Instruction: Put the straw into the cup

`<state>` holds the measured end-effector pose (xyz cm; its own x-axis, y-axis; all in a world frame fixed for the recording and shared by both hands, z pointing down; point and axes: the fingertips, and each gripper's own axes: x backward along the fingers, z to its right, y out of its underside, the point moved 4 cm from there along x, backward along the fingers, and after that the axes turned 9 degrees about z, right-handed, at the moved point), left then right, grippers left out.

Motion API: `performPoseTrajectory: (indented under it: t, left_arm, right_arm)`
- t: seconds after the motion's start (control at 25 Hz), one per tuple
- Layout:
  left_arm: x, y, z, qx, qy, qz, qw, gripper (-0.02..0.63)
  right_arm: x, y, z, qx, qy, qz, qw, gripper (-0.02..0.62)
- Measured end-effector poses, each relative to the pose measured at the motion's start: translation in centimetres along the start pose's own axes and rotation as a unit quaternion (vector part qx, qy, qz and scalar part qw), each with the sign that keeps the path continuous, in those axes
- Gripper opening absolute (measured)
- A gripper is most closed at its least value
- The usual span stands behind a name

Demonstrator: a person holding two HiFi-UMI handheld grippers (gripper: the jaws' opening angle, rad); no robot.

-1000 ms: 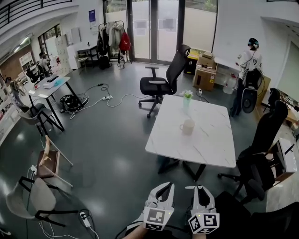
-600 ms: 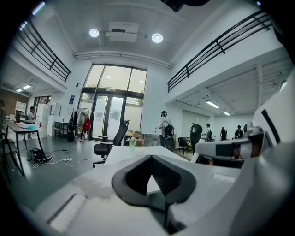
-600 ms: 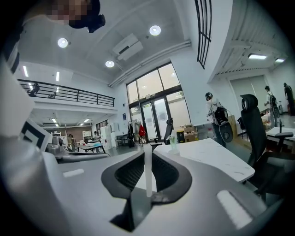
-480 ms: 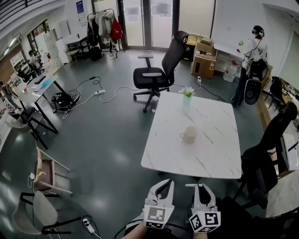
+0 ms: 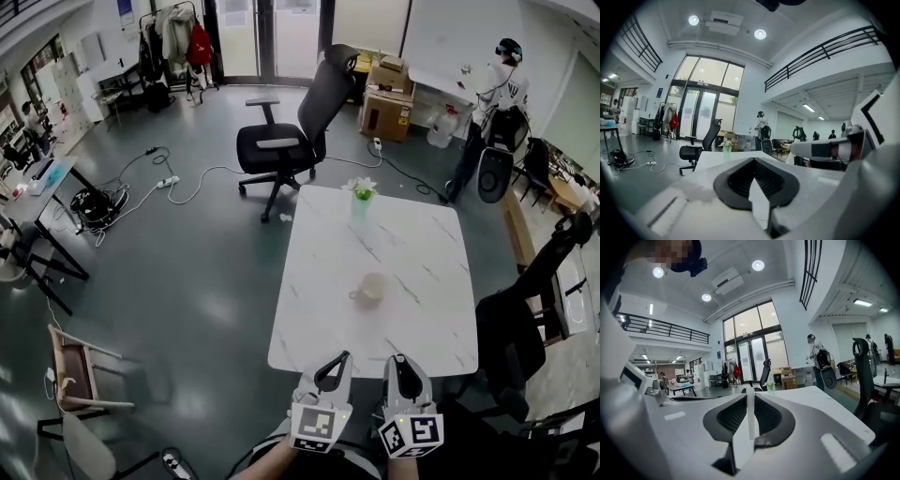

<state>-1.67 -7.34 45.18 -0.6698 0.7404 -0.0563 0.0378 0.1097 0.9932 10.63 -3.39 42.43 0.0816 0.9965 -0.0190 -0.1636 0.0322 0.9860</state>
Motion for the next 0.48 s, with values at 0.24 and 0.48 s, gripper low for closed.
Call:
performPoseTrajectory:
  t: [0.24,0.48]
  left_arm:
    - [-2.2,0.1,-1.7,0.007,0.012,-0.009,0.9999,0.002]
    - [-3.0,0.8,-2.8,0.008,0.017,-0.023,0.9996,0.002]
  right_arm:
    - [-2.5,0.0,0.7,0.004,0.012,-0.010,1.000,0.048]
    - [-3.9,0.4,1.4,-0.003,0.025,-0.012,1.000,0.048]
